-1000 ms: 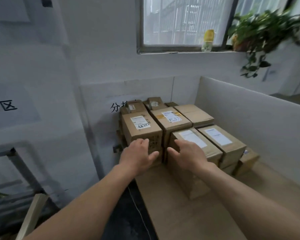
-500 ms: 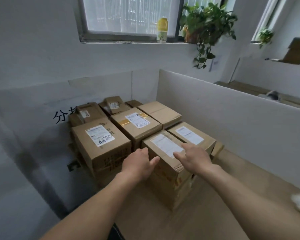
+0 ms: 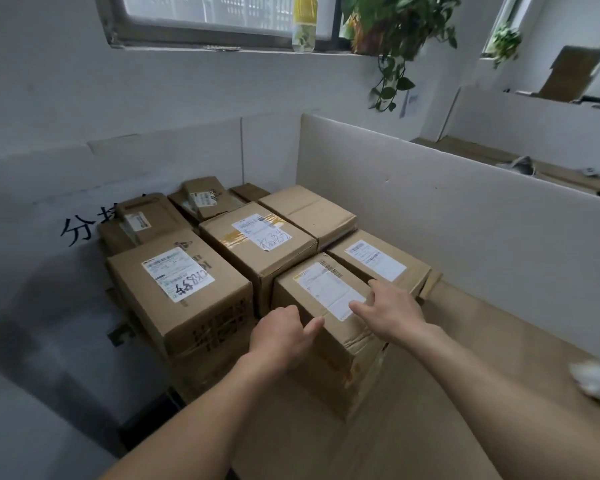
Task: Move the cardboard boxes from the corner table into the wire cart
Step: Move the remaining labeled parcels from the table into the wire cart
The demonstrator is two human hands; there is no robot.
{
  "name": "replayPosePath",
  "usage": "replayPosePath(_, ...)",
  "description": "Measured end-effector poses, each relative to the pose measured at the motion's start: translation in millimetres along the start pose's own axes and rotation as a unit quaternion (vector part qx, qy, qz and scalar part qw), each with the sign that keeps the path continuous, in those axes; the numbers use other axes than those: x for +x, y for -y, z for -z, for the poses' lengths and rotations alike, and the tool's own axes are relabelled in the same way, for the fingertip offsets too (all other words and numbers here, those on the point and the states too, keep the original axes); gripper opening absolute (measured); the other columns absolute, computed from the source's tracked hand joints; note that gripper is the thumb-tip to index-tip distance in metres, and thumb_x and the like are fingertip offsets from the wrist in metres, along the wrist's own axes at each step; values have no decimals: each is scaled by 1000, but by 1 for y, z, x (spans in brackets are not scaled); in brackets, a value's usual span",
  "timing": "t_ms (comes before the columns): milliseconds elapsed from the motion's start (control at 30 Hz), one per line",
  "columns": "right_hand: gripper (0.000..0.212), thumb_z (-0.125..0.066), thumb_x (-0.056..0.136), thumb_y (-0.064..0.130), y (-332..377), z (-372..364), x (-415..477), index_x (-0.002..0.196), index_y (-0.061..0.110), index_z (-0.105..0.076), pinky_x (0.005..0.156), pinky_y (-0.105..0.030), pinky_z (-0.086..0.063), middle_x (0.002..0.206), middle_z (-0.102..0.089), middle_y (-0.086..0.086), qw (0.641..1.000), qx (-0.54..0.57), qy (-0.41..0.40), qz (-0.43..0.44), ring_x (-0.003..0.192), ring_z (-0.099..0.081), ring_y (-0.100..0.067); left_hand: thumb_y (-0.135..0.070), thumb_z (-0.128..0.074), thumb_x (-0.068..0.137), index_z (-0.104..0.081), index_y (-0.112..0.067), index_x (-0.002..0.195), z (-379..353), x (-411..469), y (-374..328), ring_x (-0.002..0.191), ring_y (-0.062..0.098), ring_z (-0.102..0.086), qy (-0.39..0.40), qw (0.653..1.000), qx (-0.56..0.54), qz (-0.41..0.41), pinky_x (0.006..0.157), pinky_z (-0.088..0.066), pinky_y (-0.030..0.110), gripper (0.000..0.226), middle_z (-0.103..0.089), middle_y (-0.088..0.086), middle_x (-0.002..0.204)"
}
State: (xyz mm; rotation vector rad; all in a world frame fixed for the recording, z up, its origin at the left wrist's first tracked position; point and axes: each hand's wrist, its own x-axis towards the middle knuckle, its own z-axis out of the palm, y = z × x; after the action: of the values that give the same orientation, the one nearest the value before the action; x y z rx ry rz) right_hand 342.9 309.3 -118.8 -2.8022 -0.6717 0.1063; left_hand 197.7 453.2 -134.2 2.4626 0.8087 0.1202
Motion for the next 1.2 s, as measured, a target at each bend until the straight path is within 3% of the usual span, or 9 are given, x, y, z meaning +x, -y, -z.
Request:
replayPosePath(100,62,-55,89,67,-3,-1,0,136,27,-54,78,-36,-52,137,-60,3,1000,8,-17,-16,116,-62,-23,-66,-49,93,-52,-28,82,-1,-1,2,72,9,-58,-11,1000,-18,21,66,-54,31,40,-59,-8,81)
replayPosePath(200,66,-51,87,71,-7,-1,2,136,27,-55,75,-37,-51,134,-62,3,1000,5,14,-20,114,-62,-23,-67,-50,93,-55,-24,95,-1,-2,3,79,11,-59,-7,999,-27,28,74,-57,37,43,-60,-9,89)
replayPosePath(267,61,-50,85,72,-7,-1,0,125,27,-60,69,-34,-48,124,-66,5,999,8,32,-27,106,-64,-20,-65,-54,92,-57,-22,106,-2,-3,2,86,14,-62,-2,998,-57,40,79,-58,39,45,-63,-6,99)
replayPosePath(367,48,-53,78,73,-6,-2,-7,88,28,-61,57,-29,-42,94,-68,10,997,30,60,-30,79,-61,-11,-57,-63,90,-56,-18,121,-4,-8,-2,104,21,-64,5,991,-124,60,86,-58,42,50,-65,1,121)
replayPosePath(433,42,-61,75,70,-6,-4,-13,82,30,-56,52,-28,-38,84,-62,11,995,68,64,-36,73,-58,-8,-54,-68,88,-54,-15,127,-7,-12,-5,111,24,-63,5,989,-134,66,89,-58,43,57,-63,4,127)
replayPosePath(700,49,-71,71,63,-23,2,-46,98,29,-48,66,-35,-54,95,-60,11,990,134,44,-18,84,-60,-12,-48,-80,79,-50,-17,123,-10,-50,-22,107,20,-63,-35,987,-139,77,84,-59,39,62,-63,1,122)
replayPosePath(867,61,-66,72,68,-39,18,-75,117,29,-54,70,-34,-56,107,-63,9,988,151,17,24,93,-63,-15,-45,-83,78,-48,-18,124,-9,-87,-46,111,21,-63,-64,984,-152,62,84,-60,40,63,-62,0,123)
replayPosePath(1033,65,-63,73,74,-57,33,-109,119,30,-54,59,-25,-48,105,-62,10,985,165,11,48,88,-62,-12,-44,-83,78,-48,-19,125,-11,-129,-64,112,19,-62,-78,982,-162,53,83,-61,38,63,-61,-1,124)
replayPosePath(1200,69,-64,74,74,-68,42,-144,124,28,-55,71,-32,-57,116,-68,7,988,149,1,38,92,-64,-14,-45,-83,78,-48,-19,125,-12,-165,-72,110,18,-63,-72,983,-161,48,83,-61,37,64,-62,-2,123)
